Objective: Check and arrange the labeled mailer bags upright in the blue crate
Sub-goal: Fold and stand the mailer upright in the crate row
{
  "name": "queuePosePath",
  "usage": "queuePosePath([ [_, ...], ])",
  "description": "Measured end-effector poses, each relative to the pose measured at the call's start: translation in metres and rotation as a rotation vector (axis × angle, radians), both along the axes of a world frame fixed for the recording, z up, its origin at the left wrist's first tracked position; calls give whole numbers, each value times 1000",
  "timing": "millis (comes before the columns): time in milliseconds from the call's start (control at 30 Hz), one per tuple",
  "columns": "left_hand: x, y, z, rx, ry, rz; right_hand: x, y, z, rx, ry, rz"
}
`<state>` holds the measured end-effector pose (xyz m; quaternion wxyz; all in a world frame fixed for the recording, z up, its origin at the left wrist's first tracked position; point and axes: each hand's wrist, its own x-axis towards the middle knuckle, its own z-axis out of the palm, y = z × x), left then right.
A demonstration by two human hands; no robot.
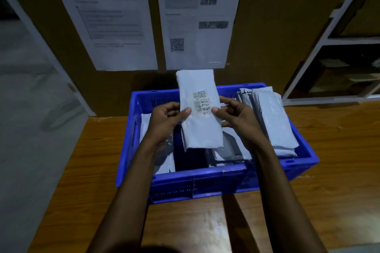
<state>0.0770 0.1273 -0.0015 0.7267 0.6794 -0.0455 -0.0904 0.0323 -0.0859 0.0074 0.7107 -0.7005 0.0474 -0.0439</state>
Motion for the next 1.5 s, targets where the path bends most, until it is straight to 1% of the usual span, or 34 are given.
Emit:
queuePosePath([
  [100,1,12,-1,57,58,24,4,7,-3,-40,22,40],
  [200,6,32,-3,116,95,106,13,22,-6,-63,59,40],
  [333,11,60,-2,163,62,240,32,51,-18,-76,155,107],
  [433,10,73,2,227,31,284,45,74,-29,-135,245,206],
  [600,5,82,-3,245,85,211,58,102,-51,-384,398,328],
  [633,4,81,-6,258,96,183,59,105,-55,-454,391,340],
  [733,0,75,-11,273,120,128,60,110,-58,-751,316,386],
  [800,-1,71,-14,273,144,117,56,116,-57,-847,289,420],
  [900,2,69,-18,275,207,114,53,123,-56,-930,285,447],
  [967,2,68,-22,270,242,116,54,120,-58,-890,328,430],
  [1067,2,67,-23,256,235,128,54,109,-57,-729,386,331],
  [1133,1,66,-21,258,209,143,53,104,-56,-626,400,302],
  [1267,0,63,-24,256,234,159,47,109,-54,-444,454,400],
  [1300,0,62,-23,255,230,168,46,109,-54,-411,456,393],
  [1333,0,61,-22,257,216,173,47,107,-54,-402,440,350],
  [1433,1,51,-12,237,154,138,50,90,-50,-565,264,139],
  [1467,2,46,-9,241,131,113,51,81,-47,-548,236,85],
  [1500,4,40,-7,253,106,86,52,72,-43,-480,228,41],
])
